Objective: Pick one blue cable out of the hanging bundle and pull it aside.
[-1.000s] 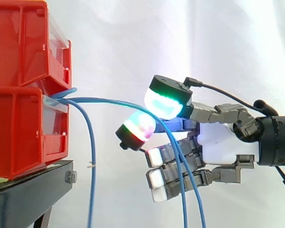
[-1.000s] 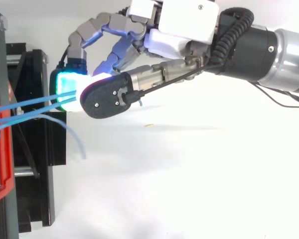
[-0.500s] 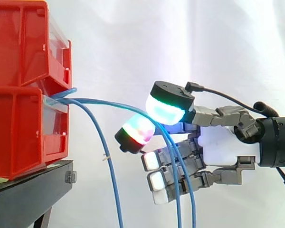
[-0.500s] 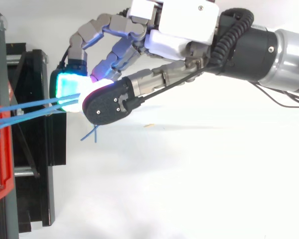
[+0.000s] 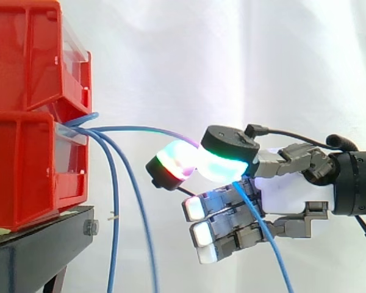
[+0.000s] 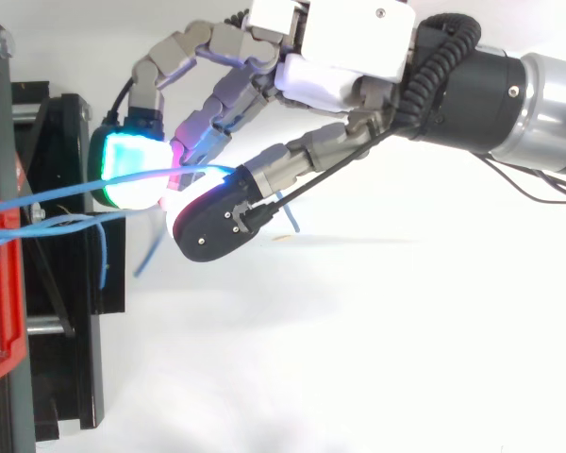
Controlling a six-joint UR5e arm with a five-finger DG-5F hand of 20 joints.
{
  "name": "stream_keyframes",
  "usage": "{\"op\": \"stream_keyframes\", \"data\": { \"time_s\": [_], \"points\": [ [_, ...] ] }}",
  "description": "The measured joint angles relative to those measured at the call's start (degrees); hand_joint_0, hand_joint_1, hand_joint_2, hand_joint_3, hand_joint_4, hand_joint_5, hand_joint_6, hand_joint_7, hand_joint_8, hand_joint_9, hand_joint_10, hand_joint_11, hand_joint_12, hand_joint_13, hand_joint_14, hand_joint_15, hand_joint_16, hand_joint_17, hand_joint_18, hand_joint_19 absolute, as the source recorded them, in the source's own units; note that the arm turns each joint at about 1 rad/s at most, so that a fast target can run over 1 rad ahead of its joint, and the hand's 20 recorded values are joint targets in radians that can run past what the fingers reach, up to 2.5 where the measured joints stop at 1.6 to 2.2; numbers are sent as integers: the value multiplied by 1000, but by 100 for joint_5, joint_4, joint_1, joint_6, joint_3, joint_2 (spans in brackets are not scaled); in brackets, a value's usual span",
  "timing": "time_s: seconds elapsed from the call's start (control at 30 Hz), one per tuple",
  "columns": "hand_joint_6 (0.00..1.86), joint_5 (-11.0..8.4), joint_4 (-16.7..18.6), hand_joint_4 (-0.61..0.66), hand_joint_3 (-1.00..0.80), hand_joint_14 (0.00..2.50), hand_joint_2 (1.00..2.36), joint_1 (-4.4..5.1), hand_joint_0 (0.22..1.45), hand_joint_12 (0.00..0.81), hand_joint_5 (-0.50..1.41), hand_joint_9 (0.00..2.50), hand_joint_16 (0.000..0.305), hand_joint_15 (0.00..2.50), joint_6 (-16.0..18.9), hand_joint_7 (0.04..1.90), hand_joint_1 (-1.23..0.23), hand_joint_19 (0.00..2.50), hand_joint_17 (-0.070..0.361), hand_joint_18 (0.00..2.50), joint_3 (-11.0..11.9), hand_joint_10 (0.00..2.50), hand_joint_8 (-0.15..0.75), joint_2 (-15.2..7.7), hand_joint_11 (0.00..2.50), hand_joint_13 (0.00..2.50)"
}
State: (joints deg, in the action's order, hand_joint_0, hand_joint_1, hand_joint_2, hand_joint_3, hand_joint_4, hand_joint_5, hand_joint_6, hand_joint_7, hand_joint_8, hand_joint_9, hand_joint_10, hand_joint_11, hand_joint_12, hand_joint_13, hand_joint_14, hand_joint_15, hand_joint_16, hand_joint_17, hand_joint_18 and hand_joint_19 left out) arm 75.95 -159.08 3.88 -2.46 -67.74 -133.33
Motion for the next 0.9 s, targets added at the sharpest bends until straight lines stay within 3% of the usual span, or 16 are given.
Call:
{"op": "stream_keyframes", "data": {
  "time_s": [0.23,0.53,0.9],
  "points": [
    [862,8,-3,-17,-500,21,1000,-6,477,303,-122,1029,49,553,1,754,-621,460,111,768,0,16,271,0,521,983],
    [871,32,-17,-40,-500,23,1000,-8,583,277,-115,1036,44,568,0,849,-634,498,98,726,0,18,253,0,529,963],
    [914,31,-18,-111,-172,23,1017,-6,591,295,-75,1119,49,565,-6,927,-723,465,109,806,0,20,274,0,550,1019]
  ]
}}
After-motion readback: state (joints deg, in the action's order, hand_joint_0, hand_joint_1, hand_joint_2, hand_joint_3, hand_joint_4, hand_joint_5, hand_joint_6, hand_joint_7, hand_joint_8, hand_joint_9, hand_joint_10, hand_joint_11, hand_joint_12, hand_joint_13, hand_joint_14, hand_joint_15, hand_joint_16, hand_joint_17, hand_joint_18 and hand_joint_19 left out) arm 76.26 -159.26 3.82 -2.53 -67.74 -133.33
